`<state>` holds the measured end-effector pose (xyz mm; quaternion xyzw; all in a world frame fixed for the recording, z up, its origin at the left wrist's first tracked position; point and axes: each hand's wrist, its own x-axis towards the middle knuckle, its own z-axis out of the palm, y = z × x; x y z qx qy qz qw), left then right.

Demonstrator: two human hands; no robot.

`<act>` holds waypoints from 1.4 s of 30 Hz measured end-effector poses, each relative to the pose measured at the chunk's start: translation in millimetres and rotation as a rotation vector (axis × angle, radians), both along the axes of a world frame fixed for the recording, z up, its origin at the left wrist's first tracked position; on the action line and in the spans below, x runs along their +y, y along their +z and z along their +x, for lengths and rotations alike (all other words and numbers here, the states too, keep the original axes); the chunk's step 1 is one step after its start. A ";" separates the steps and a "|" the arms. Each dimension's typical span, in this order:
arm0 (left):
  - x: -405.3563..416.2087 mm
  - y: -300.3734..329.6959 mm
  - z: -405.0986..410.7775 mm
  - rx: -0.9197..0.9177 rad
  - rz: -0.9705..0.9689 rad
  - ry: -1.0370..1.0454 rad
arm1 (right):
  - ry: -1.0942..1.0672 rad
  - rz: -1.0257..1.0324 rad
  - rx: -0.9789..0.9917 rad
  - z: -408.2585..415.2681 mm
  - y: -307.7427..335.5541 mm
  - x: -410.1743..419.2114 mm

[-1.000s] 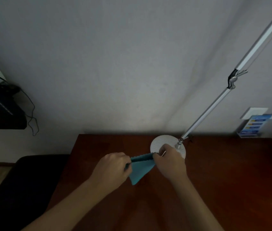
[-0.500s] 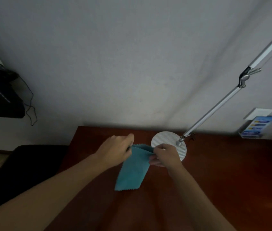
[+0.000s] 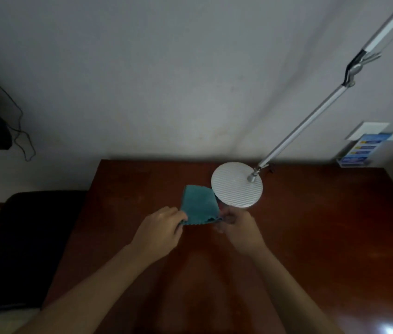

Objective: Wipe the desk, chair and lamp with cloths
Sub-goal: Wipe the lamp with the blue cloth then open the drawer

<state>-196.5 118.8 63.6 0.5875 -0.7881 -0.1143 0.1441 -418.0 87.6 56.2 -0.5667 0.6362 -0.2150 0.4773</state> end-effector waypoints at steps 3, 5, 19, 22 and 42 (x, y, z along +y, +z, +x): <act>39.0 -48.6 -18.9 0.065 0.176 -0.011 | 0.021 0.164 0.057 -18.6 -43.9 37.7; 58.8 -70.8 -28.7 0.115 0.261 -0.006 | 0.073 0.243 0.145 -30.0 -67.1 57.9; 3.8 -86.5 -27.1 0.279 0.295 0.345 | -0.076 0.138 0.097 -11.9 -78.2 9.8; -19.5 -88.1 -24.6 0.330 0.361 0.461 | -0.089 0.108 0.089 -8.3 -75.6 -10.0; 59.5 -117.6 -59.9 0.817 1.022 1.014 | -0.260 0.621 -0.031 -8.6 -130.8 51.0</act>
